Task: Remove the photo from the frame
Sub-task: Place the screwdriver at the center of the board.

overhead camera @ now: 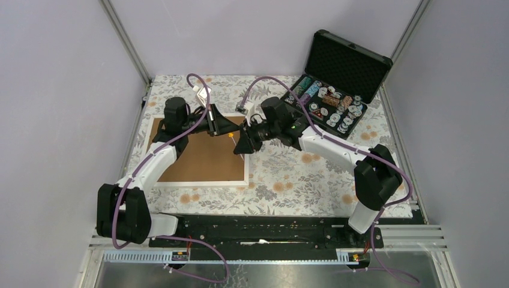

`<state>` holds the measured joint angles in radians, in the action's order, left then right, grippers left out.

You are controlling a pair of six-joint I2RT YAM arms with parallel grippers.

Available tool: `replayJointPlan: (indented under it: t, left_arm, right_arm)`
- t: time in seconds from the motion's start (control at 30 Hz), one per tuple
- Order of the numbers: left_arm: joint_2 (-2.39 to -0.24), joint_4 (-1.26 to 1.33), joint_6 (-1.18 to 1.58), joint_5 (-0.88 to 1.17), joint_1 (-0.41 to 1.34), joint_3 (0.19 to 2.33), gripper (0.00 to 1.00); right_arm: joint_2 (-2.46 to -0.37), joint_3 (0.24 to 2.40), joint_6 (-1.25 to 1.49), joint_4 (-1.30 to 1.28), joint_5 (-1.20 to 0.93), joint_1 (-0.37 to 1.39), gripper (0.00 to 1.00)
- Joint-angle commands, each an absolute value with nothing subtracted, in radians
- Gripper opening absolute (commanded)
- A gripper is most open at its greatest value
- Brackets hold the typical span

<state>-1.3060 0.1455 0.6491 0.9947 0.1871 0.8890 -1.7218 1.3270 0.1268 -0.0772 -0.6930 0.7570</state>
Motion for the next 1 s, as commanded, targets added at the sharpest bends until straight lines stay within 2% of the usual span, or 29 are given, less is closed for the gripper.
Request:
replayJointPlan:
  t: [0.0,0.07,0.1,0.17,0.2,0.33,0.47,0.5,0.67,0.83,0.97]
  left_arm:
    - [-1.266,0.183,0.695,1.041,0.204,0.879,0.02]
    - [-1.269,0.183,0.695,1.04,0.205,0.879,0.11]
    - [-1.267,0.181,0.692,1.039,0.205,0.88,0.19]
    - [-1.268,0.136,0.66,1.04,0.201,0.897,0.43]
    - [-1.27,0.095,0.628,1.038,0.194,0.912,0.52]
    - [-1.267,-0.084,0.475,1.0,0.151,0.978,0.77]
    - [-1.271,-0.246,0.324,0.964,0.092,1.016,0.95]
    - [-1.275,-0.297,0.274,0.949,0.081,1.028,0.98]
    - [-1.291,-0.545,0.024,0.859,0.05,1.09,0.99]
    - [-1.27,-0.602,-0.078,0.796,0.011,1.081,0.99]
    - [-1.274,-0.637,-0.121,0.795,-0.018,1.075,0.99]
  right_arm:
    - [-1.708,1.374,0.127,-0.024,-0.604,0.752,0.18]
    - [-1.701,1.375,0.115,-0.035,-0.6,0.75,0.01]
    - [-1.696,1.373,0.112,-0.047,-0.602,0.746,0.0]
    - [-1.685,1.374,0.098,-0.087,-0.615,0.729,0.0]
    - [-1.678,1.371,0.089,-0.116,-0.624,0.714,0.0]
    - [-1.611,1.301,0.033,-0.227,-0.634,0.619,0.0]
    - [-1.525,1.191,-0.094,-0.357,-0.571,0.5,0.0]
    - [-1.507,1.164,-0.123,-0.393,-0.542,0.473,0.0]
    - [-1.412,0.994,-0.292,-0.518,-0.39,0.33,0.0]
    - [-1.382,0.827,-0.391,-0.548,-0.273,0.168,0.0]
    - [-1.441,0.78,-0.43,-0.539,-0.204,0.052,0.0]
